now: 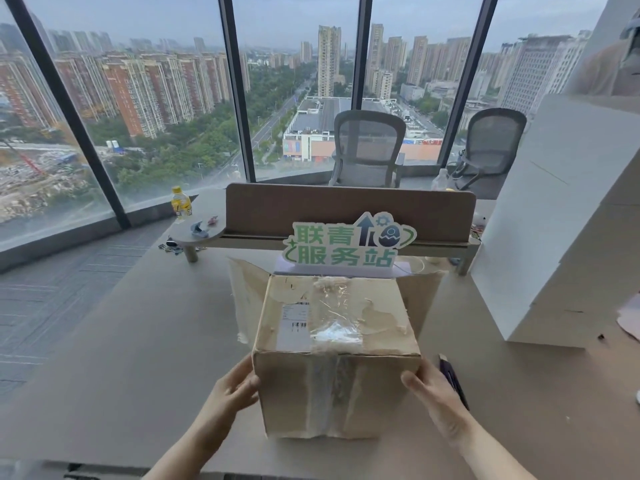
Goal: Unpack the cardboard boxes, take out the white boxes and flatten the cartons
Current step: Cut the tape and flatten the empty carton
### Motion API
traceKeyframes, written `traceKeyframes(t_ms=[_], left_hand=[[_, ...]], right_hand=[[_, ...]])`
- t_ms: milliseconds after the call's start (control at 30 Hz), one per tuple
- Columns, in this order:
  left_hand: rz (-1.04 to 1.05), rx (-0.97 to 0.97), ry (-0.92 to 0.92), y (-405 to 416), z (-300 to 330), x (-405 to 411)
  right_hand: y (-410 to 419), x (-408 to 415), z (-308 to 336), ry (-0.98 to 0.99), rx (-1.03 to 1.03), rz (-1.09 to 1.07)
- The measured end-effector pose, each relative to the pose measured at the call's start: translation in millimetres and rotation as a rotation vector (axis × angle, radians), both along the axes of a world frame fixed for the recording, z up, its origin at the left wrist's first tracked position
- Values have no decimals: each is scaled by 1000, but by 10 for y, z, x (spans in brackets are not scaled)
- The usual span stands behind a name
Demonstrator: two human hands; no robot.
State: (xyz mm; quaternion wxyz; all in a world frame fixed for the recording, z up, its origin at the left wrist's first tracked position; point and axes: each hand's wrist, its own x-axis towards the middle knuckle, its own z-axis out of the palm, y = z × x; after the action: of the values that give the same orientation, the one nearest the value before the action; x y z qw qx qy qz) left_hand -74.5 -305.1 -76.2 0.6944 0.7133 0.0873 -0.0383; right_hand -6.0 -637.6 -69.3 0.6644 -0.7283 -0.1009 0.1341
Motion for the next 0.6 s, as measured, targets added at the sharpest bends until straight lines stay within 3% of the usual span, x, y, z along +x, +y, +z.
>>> traceKeyframes(t_ms=[100,200,400,600], left_hand=[[56,-22,32,-88,-125,-41],[180,11,12,-118,-72,30],[303,512,-129,-47,442,289],[268,764,89,73,603,837]], right_hand=[[57,-51,-136,87,11,12],[140,-33,-75,14,-24,-71],[211,239,221,-123,-212,-213],[371,641,307,-148,-500,-279]])
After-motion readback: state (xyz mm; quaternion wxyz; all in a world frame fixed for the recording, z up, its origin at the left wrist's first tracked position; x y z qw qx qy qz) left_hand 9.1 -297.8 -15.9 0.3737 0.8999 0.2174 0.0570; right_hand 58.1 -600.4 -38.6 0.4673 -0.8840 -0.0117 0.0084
